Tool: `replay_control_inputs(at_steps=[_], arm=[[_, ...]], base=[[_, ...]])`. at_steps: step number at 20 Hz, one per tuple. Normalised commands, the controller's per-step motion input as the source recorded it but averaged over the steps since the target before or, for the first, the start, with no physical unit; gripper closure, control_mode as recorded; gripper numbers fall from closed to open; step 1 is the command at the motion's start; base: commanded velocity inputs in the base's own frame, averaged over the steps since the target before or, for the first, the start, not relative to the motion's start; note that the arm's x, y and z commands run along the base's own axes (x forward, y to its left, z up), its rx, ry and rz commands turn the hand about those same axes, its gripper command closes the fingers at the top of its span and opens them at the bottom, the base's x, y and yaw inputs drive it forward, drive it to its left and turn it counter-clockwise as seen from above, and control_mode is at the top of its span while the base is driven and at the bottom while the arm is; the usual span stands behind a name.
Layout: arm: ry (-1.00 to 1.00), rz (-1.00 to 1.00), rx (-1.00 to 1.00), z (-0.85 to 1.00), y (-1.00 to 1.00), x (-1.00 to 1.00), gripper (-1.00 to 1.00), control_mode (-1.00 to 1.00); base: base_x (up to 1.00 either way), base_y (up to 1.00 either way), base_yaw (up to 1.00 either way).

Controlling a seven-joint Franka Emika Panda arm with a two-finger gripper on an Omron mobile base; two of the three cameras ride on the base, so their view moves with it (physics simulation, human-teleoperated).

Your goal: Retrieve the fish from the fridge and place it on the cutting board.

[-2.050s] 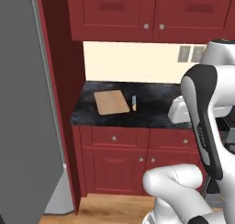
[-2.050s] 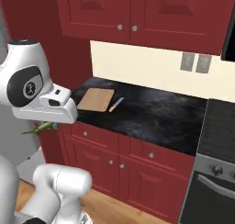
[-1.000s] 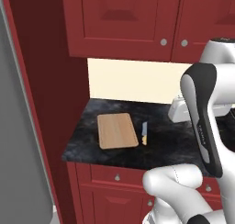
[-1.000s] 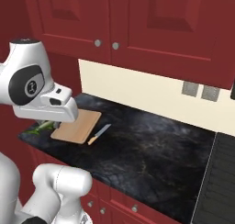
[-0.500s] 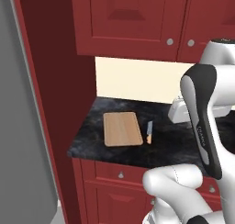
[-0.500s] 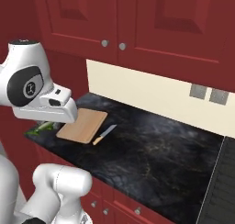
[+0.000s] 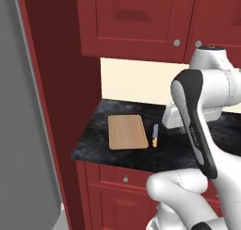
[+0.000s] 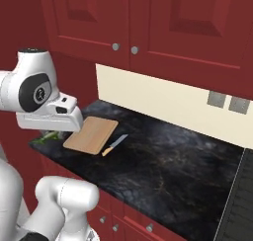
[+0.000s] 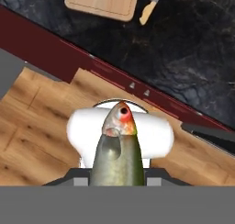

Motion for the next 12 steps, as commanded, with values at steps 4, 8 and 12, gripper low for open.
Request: replay_control_inputs(at_steps=[4, 8, 12], arm=[[0.12, 0.10, -0.01, -0.75, 0.49, 0.89, 1.00, -1.00], [0.10, 0.11, 0.00, -0.69, 0.26, 0.85, 1.00, -1.00], [0.04, 0.07, 0.00, -0.32, 0.02, 0.70, 1.00, -1.00]], base=[[0.00, 0.00, 0.00], [0.00, 0.00, 0.00], [0.00, 0.00, 0.00]])
